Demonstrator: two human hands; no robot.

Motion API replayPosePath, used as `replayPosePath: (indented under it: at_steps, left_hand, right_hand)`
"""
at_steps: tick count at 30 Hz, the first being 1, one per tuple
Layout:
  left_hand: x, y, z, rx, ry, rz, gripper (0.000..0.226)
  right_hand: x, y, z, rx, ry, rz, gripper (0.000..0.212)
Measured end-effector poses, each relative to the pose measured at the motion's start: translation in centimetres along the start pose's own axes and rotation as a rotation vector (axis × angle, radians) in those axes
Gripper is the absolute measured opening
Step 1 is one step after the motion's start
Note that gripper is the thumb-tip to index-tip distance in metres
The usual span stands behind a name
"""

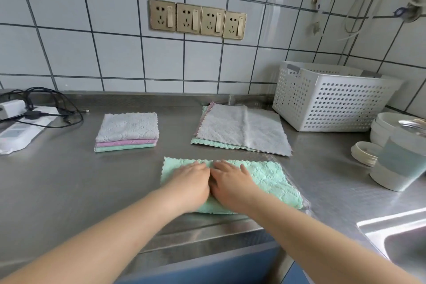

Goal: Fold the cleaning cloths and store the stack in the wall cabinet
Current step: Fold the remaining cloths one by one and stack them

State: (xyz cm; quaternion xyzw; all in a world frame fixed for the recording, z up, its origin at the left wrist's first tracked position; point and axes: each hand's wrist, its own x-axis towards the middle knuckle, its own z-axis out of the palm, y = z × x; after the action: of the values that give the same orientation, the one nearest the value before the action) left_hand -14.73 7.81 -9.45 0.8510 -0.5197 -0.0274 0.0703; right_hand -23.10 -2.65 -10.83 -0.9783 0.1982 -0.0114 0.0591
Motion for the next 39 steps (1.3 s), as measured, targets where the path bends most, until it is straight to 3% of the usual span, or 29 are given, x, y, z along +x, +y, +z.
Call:
replayPosePath:
  at_steps: [11,16,20,22,25,27,39]
  left_hand:
    - [-2.0,-1.2,2.1,0.035,-0.066,-0.151,0.066]
    - [-2.6,-2.1,2.1,0.011,-0.056,-0.167,0.070]
    - [-3.3,-2.5,2.0,0.012,-0.017,-0.151,0.063]
    - [-3.7,-2.3,2.0,-0.019,0.072,-0.048,0.051]
    - [-4.4,-0.5,1.8,-0.072,0.304,0.208,0.039]
    - [-4.6,1.0,1.6,-0.096,0.284,0.256,0.037]
    - [-3.7,2.5,2.6,0.195,0.357,0.382,0.006]
  right_hand:
    - [-2.8,4.5,0.0,-0.072,-0.053,0.123,0.104]
    - [-3.4,7.0,-0.3,-0.074,-0.087,0.183,0.098]
    - [-3.4,7.6,-0.6,-0.089,-0.106,0.251,0.079]
    - [-2.7,7.1,-0.6,-0.116,-0.047,0.254,0.069]
    - [-0.9,6.0,-1.2,-0.068,0.124,0.132,0.037]
    - [0.2,4.9,-1.9,0.044,0.150,0.079,0.028]
    - [2.7,3.2,-2.8,-0.047,0.077,0.036,0.024]
